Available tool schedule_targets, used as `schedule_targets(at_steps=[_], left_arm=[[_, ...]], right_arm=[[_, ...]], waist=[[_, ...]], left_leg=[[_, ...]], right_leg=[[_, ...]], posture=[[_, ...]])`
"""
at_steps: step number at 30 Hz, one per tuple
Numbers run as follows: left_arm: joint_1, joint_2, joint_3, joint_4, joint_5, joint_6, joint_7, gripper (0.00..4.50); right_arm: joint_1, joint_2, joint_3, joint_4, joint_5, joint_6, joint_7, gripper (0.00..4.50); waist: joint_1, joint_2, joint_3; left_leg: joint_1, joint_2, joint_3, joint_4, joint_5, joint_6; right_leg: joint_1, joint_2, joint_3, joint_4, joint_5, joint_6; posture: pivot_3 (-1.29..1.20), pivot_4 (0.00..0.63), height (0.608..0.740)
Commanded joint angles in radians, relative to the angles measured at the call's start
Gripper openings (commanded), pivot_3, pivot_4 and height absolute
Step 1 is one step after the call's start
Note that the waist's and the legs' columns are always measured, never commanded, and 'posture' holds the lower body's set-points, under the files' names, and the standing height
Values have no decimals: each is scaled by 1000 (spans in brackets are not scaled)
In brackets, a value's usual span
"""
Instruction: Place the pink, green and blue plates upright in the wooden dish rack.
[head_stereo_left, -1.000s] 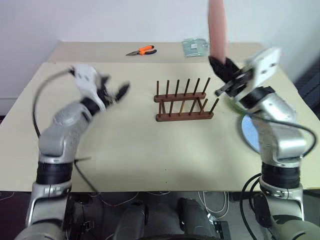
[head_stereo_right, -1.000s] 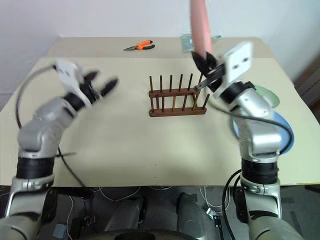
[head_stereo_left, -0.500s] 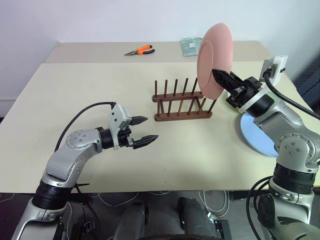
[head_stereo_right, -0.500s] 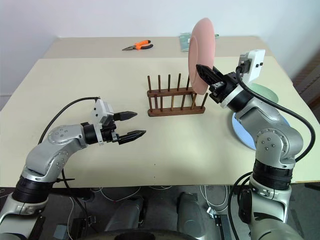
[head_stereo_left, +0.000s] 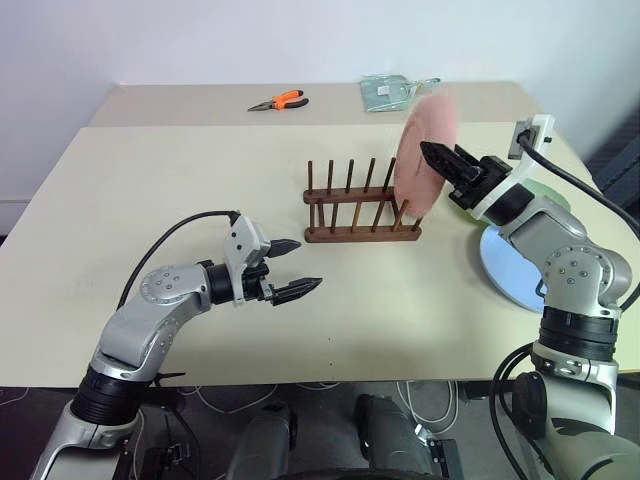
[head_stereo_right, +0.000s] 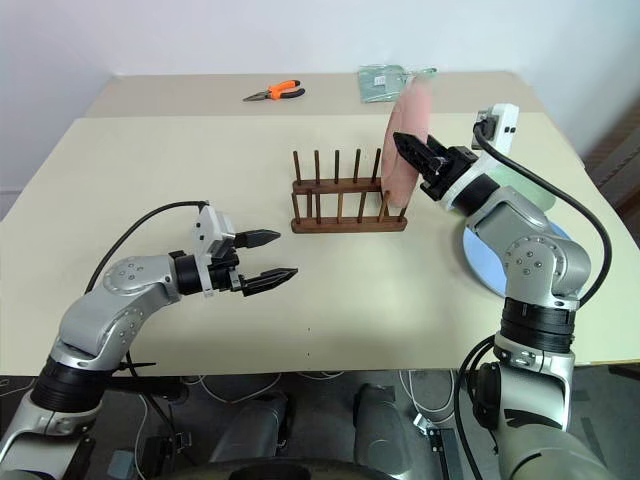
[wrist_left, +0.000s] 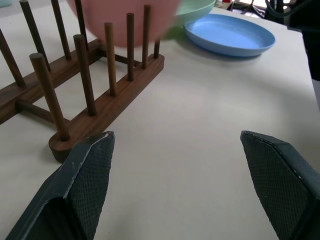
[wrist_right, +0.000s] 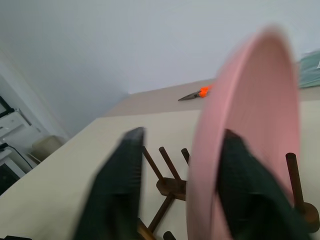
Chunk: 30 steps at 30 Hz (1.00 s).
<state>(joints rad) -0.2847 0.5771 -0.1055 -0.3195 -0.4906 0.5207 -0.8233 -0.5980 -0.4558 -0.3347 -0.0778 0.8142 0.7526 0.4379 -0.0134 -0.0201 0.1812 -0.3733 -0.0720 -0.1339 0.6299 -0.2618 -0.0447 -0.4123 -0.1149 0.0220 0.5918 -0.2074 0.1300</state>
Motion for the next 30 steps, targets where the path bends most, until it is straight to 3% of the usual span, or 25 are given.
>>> schedule_targets(at_steps=[1,7,9,12,14,18,24,27,30], left_arm=[[6,-1,-2,-41,4,-3,-2,4153],[11,1,-2,-30,16,-11,-10,4153],[7,4,-12,-18,32,-21,-19,4153],[-2,5,-30,-2,57,-37,-35,4153],[-8,-1,-34,8,64,-41,-38,4153],[-13,-6,-37,17,74,-50,-46,4153],[-3,-5,-38,16,87,-57,-52,4153],[2,-6,-41,12,96,-59,-53,4153],[1,-6,-40,14,102,-62,-53,4153]], right_arm=[[-32,-60,-34,-60,-63,-93,-9,3457],[-8,-214,-119,23,-168,-185,-18,3457],[64,-310,-48,52,-305,-260,31,4351],[195,-485,153,139,-622,-500,98,4435],[227,-552,224,221,-747,-630,115,4435],[235,-613,306,347,-880,-796,152,4435],[177,-595,388,488,-1018,-911,137,4435],[137,-570,425,576,-1079,-955,98,3619],[120,-559,443,623,-1117,-993,72,2109]], waist=[[0,0,0],[3,0,0],[4,0,0],[1,0,0],[-4,0,0],[-7,5,2],[-2,4,2],[-1,4,2],[-1,4,2]], left_leg=[[0,0,0,0,0,0],[0,0,0,0,0,0],[0,0,0,0,0,0],[0,0,1,0,0,1],[0,0,2,0,0,1],[1,0,5,1,0,1],[1,0,4,1,0,1],[1,0,4,1,-1,1],[1,0,4,1,0,1]], right_leg=[[0,0,0,0,0,0],[1,0,0,-1,0,0],[1,0,0,-1,-1,0],[1,0,-1,-1,-1,1],[1,-1,0,-2,-3,3],[1,-1,2,-1,-3,3],[2,-1,2,-1,-1,0],[2,-1,2,-1,-1,0],[2,-1,2,-1,-1,0]], posture=[[0,150,740],[0,150,740],[0,150,740],[0,150,740],[0,150,740],[0,150,740],[0,150,740],[0,150,740],[0,150,740]])
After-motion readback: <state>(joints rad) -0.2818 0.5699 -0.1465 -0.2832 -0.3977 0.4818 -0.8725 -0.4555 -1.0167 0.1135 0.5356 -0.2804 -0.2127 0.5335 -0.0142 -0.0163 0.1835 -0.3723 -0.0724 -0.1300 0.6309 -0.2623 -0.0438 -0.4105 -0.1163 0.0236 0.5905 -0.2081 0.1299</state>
